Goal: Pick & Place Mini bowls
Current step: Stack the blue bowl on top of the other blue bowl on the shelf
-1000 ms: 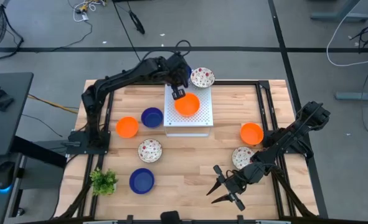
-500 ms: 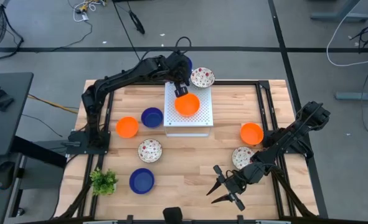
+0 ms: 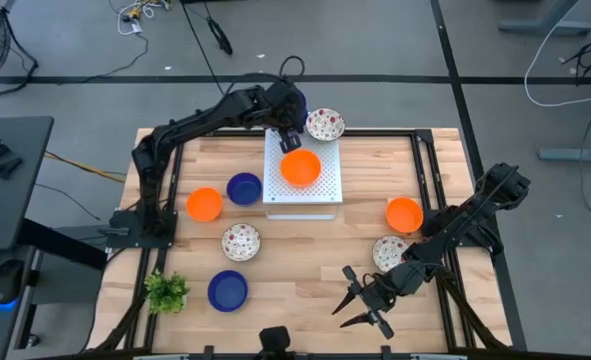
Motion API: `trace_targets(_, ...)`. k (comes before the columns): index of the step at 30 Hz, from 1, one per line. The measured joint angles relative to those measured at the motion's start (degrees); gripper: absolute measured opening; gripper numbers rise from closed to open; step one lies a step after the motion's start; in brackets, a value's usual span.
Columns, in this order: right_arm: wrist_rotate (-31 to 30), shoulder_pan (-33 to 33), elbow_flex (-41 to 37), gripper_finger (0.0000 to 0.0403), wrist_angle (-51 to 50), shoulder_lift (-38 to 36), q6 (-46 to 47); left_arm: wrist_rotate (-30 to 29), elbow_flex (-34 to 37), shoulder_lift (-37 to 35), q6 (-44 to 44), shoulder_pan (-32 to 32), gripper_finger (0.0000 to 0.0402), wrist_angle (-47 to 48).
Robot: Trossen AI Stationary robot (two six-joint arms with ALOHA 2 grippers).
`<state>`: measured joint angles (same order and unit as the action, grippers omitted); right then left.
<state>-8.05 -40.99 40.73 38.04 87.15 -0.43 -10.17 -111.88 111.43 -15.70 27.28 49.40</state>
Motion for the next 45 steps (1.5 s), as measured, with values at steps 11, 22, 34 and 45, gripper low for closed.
trace_targets(11, 0.0, 0.0, 0.0, 0.015, 0.0, 0.0, 0.0, 2.5, 0.9, -0.1, 0.2, 0.3, 0.0007, -1.3)
trace_targets(22, 0.0, 0.0, 0.0, 0.015, 0.1, 0.0, 0.7, 2.5, 1.8, 0.0, 0.4, 0.3, 0.0007, 0.0)
trace_targets(34, 0.0, 0.0, 0.0, 0.015, 0.1, 0.0, 0.9, 2.3, 1.8, 0.0, 1.6, 0.3, 0.0007, 4.0)
trace_targets(45, 0.0, 0.0, 0.0, 0.015, 0.1, 0.0, 0.8, 2.5, 1.8, 0.0, 2.7, 0.3, 0.0009, 3.9)
